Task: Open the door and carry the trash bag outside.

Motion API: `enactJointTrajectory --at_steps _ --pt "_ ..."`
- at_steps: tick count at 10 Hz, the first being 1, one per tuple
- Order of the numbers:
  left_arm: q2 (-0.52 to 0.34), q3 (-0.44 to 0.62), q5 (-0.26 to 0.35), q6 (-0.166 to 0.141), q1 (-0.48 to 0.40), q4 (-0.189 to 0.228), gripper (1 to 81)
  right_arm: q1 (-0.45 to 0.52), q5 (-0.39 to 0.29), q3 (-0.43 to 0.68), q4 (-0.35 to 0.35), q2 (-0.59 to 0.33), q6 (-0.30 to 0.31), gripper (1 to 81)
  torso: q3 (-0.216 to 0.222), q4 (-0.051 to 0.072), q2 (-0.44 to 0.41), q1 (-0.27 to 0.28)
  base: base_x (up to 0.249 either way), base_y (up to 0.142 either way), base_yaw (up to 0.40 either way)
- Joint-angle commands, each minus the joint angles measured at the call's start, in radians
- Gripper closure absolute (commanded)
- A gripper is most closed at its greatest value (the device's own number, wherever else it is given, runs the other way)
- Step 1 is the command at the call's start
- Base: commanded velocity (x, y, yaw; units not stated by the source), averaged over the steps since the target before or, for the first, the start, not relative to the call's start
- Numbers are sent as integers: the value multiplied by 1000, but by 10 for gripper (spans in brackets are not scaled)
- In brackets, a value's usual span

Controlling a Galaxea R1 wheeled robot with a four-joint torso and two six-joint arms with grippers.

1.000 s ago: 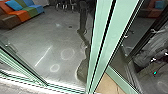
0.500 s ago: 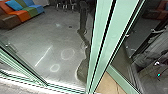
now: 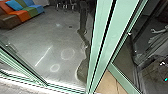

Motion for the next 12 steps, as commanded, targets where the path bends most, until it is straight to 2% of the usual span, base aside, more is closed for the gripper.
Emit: enactJointTrajectory --at_steps 1,4,9,11,12 --pt "5 13 79 -3 7 -6 811 155 -148 -194 -25 -96 34 10 0 0 0 0 0 0 0" --pt "4 13 79 -3 9 -6 811 132 -122 -239 -7 -106 35 10 0 0 0 0 0 0 0" --pt "4 13 79 -3 10 -5 811 97 -36 -331 25 -165 35 10 0 0 0 0 0 0 0" --pt "2 13 79 -2 10 -5 811 81 -21 -341 67 -159 34 10 0 0 0 0 0 0 0" --pt "0 13 79 -2 10 -5 811 83 -25 -337 129 -139 34 10 0 0 0 0 0 0 0"
